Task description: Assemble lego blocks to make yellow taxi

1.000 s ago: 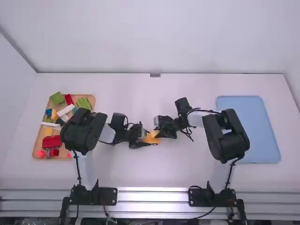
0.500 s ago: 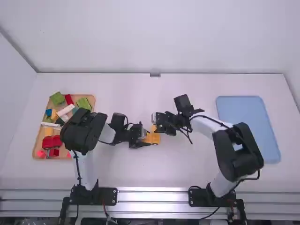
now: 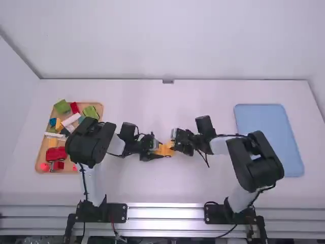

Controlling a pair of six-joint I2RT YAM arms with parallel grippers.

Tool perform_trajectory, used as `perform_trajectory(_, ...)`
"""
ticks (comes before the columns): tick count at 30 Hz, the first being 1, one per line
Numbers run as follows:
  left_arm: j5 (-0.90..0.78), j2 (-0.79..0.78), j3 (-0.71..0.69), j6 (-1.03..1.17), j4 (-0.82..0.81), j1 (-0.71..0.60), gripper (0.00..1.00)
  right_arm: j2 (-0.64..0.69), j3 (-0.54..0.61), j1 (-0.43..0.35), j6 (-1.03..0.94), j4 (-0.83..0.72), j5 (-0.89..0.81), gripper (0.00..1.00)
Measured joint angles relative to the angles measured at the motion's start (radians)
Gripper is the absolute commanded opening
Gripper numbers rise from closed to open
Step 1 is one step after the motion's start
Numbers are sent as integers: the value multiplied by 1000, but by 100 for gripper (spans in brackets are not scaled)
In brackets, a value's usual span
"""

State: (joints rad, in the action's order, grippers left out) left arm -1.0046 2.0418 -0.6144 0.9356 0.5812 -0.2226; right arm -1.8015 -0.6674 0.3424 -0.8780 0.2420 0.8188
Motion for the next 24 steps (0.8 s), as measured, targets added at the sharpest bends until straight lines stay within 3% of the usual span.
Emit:
perform_trajectory(9,0,0,0,0,0,0,42,-40,-61,16,-16,-96,42,6)
perform_trajectory(24,3,0,0,0,1,0,42,-39,-78,93,-16,-114,-78,0)
